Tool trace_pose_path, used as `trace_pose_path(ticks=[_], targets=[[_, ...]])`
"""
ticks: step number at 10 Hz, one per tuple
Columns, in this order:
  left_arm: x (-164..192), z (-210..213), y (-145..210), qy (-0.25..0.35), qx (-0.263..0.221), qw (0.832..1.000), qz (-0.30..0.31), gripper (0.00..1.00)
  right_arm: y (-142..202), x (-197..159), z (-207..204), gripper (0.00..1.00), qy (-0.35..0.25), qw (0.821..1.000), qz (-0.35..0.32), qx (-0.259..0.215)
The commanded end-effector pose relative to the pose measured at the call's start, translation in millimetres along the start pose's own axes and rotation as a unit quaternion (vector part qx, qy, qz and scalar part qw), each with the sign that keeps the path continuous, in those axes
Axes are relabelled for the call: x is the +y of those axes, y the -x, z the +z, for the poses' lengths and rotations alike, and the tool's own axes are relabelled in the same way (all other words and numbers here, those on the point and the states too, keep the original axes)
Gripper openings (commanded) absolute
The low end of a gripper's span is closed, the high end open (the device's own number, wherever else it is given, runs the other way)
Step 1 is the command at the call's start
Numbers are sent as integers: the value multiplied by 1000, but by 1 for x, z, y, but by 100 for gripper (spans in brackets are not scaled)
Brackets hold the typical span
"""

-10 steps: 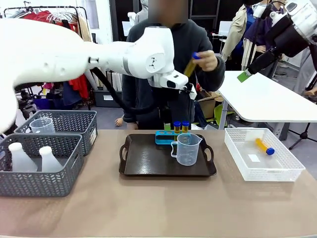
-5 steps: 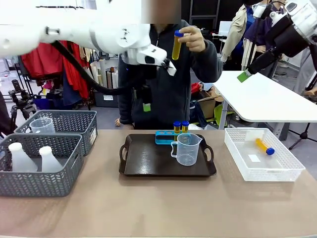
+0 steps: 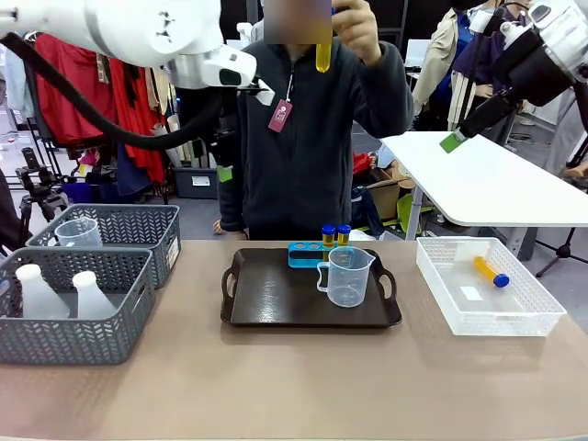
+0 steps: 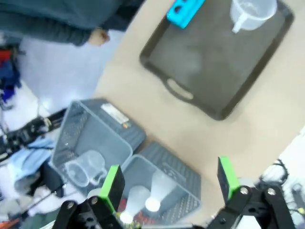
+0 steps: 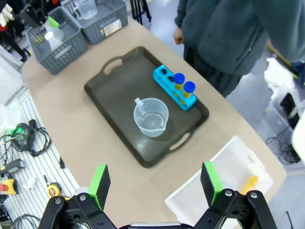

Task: Prepare the laboratory tools.
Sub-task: Pick up one Small flask and place it on the Handle tray.

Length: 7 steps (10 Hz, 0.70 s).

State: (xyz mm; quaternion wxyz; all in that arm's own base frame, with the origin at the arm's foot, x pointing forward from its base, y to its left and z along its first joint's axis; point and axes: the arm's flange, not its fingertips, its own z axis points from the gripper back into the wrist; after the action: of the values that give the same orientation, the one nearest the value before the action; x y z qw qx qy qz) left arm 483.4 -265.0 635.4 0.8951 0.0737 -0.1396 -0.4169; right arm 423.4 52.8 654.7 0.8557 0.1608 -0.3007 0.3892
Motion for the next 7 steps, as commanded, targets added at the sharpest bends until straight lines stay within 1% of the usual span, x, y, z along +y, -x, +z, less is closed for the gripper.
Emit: trace_pose_path(ticks=[1,2,3,6,7], targets=[[0,-6,16,-24,-3,999,45,100,-1,-1,1,100,-5,1000,5,-7],[1,-10,6,-9,-13,1000,20,100,-1,-1,1,100,-5,1000,5,-7],[3,4,9,-7,1,1000,24,100,-1,-1,1,100,-5,1000,5,-7],[3,1,8,-7,0,1000,25,100,-1,-1,1,100,-5,1000,5,-7],[18,-7,27,20,24,996,87,100,-1,-1,1,100,-5,1000,5,-7]])
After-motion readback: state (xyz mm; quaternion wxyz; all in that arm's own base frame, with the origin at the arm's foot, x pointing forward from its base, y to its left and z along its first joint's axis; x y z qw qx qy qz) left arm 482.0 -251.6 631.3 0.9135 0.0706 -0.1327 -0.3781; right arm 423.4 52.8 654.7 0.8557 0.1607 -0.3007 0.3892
